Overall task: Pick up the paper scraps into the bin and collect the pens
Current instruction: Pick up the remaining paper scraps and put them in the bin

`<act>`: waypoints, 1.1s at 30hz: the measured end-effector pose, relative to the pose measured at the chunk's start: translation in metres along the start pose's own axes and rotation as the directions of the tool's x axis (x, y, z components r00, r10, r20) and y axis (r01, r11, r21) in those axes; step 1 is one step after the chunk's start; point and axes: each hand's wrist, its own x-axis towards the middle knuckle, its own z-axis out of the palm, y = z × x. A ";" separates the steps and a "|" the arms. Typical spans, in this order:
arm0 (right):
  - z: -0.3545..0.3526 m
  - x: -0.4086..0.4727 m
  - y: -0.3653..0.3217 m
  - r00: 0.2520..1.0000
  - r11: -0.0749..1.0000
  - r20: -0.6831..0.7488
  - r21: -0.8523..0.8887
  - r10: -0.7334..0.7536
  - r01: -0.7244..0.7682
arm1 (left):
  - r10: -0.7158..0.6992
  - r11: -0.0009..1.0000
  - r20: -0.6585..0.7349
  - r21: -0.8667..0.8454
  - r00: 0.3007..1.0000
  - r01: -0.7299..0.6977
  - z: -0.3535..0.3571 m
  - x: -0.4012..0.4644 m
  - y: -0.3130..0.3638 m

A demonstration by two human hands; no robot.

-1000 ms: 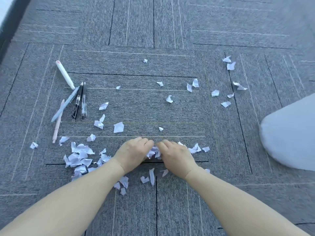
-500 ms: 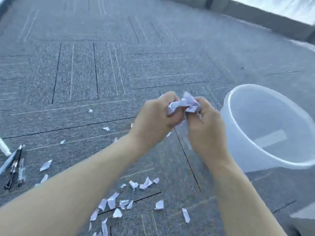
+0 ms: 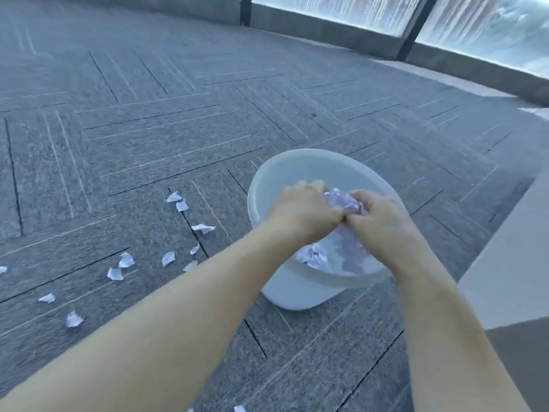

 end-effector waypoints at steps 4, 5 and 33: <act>-0.009 -0.006 -0.006 0.998 0.999 0.050 -0.013 0.043 -0.043 | 0.014 0.985 -0.046 -0.171 0.999 -0.022 -0.018 -0.016 0.000; -0.010 -0.007 -0.012 1.000 1.000 0.011 -0.006 0.019 -0.019 | 0.072 0.969 -0.150 -0.225 0.986 -0.105 -0.023 -0.023 -0.002; 0.364 -0.030 -0.143 0.662 0.755 0.601 -0.143 -0.448 0.640 | -0.799 0.547 -0.432 -0.231 0.419 0.805 -0.075 -0.347 -0.421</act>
